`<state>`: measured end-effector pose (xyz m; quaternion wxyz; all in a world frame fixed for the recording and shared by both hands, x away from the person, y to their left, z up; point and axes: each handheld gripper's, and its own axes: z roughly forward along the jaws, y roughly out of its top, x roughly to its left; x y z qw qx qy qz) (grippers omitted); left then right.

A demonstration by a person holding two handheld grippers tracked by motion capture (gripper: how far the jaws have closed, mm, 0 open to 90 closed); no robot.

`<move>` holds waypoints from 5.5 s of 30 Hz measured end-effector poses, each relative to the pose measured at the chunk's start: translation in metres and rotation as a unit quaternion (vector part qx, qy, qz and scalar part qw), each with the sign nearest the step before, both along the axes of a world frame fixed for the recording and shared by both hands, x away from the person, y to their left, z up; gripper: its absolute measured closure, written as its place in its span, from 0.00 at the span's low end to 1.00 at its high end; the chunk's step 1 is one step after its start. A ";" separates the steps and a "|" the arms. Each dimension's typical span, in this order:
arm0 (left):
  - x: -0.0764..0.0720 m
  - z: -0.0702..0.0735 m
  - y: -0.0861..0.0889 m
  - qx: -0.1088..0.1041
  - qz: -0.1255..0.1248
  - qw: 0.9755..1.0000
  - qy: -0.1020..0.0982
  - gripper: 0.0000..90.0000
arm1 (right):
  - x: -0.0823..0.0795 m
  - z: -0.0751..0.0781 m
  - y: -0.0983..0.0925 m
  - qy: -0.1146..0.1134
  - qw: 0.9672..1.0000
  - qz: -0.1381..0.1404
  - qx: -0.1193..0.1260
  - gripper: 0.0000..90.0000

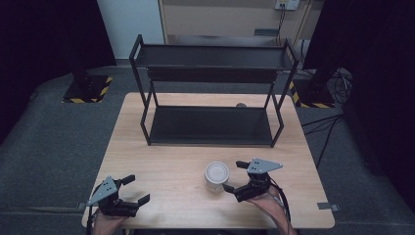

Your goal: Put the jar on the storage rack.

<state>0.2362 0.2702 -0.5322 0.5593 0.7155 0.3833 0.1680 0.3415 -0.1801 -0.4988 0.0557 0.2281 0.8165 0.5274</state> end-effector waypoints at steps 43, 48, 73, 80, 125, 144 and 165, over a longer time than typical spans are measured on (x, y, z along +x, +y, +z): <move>0.000 0.000 0.000 -0.001 -0.001 1.000 0.000 0.00 | 0.020 -0.033 0.056 0.004 0.999 0.020 -0.049 0.10; 0.000 0.000 0.000 -0.001 0.000 1.000 0.000 0.00 | 0.019 -0.033 0.056 0.002 0.999 0.017 -0.047 0.10; 0.000 0.000 0.000 -0.001 -0.001 1.000 0.000 0.00 | 0.022 -0.021 0.059 -0.007 0.999 0.009 -0.051 0.11; 0.000 0.000 0.000 -0.001 -0.001 1.000 0.000 0.00 | 0.026 -0.014 0.059 -0.007 0.999 0.006 -0.048 0.11; 0.000 0.000 0.000 -0.002 -0.001 1.000 0.001 0.00 | 0.075 0.020 0.066 -0.020 0.997 -0.050 -0.059 0.11; 0.000 0.000 0.000 -0.002 -0.002 1.000 0.001 0.00 | 0.100 0.021 0.059 -0.021 0.992 -0.105 -0.060 0.11; 0.000 0.000 0.000 -0.002 -0.003 1.000 0.002 0.00 | 0.131 0.008 0.051 -0.021 0.981 -0.176 -0.077 0.11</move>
